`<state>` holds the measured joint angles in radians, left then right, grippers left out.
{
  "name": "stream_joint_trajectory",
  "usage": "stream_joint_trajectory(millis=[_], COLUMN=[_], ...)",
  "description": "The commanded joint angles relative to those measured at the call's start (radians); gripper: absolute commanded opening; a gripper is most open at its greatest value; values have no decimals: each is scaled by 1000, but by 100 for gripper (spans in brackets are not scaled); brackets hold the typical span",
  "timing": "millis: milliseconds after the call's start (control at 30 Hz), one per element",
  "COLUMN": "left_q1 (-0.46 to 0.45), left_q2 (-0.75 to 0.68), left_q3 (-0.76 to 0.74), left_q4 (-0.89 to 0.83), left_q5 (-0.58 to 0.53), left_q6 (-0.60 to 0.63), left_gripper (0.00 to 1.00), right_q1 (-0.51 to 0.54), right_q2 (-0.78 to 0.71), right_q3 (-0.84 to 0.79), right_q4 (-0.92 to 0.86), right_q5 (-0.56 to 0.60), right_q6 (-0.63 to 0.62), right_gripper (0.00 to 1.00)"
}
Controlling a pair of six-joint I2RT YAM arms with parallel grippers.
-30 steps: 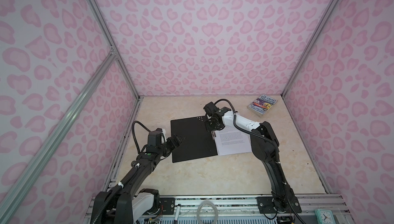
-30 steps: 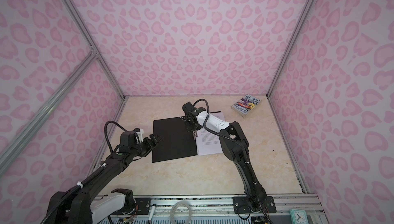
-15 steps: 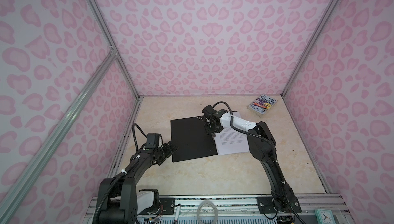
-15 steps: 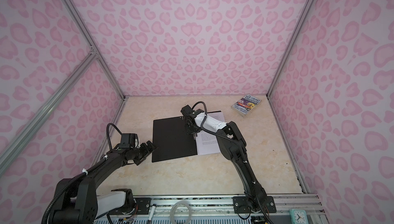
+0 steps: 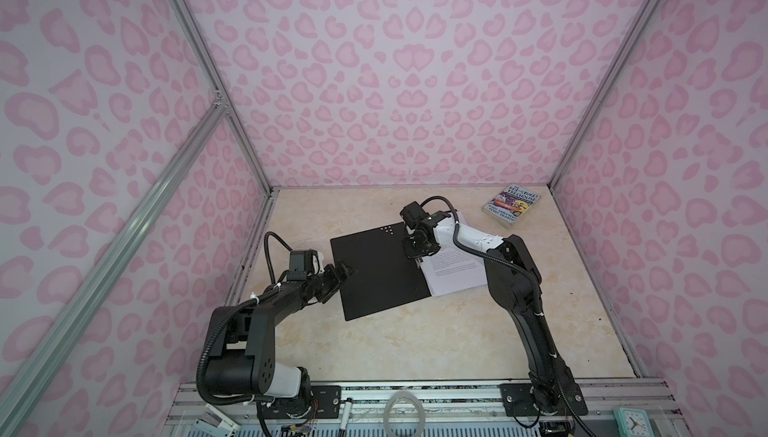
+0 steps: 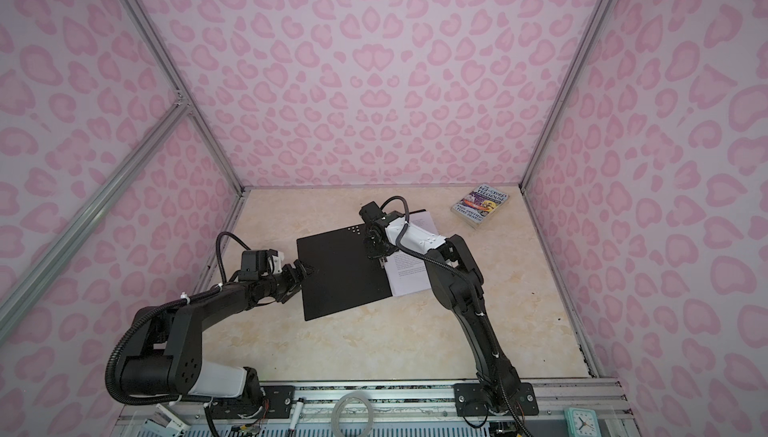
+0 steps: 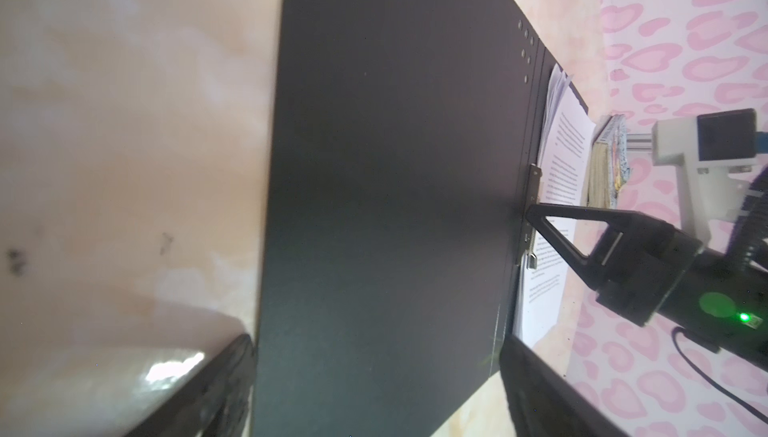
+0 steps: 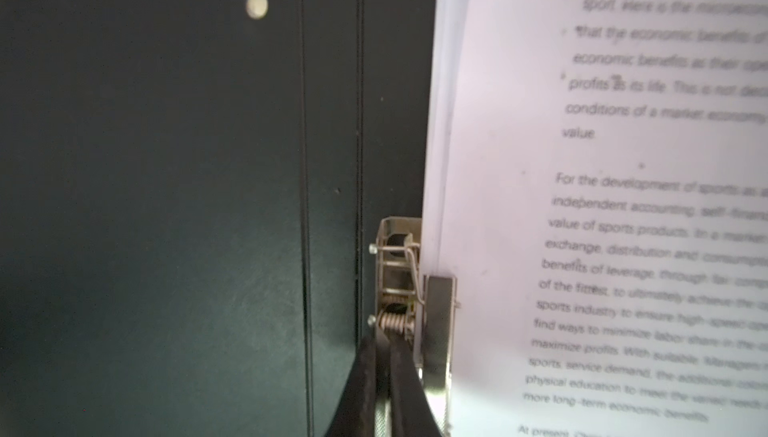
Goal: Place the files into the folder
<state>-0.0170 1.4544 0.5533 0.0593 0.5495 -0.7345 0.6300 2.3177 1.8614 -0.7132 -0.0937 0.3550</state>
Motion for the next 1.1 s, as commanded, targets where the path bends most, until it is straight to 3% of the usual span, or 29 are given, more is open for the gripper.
stream_joint_trajectory(millis=[0,267,500,733,833,1067], left_q1=[-3,-8,-48,-119,-165,-235], left_q2=[-20,-123,-188,-167,-152,-104], left_q3=[-8,-17,26,104,155,242], left_q4=[7,171,200,214,174,109], left_q5=[133,236,242,235,195,119], left_q6=[-72,-189,-222,-217,-160,-110], left_gripper=[93,94,94,94,94,93], right_q1=[-7,-31,-53,-73,-95,-117], right_q2=[19,-4,-24,-59,-67,-113], right_q3=[-29,-60,-119,-170,-212,-275], right_q4=[-22,9,73,136,196,261], right_q5=[-75,-125,-200,-282,-361,-414], right_q6=[7,15,45,76,107,132], right_gripper=[9,8,8,9,9,13])
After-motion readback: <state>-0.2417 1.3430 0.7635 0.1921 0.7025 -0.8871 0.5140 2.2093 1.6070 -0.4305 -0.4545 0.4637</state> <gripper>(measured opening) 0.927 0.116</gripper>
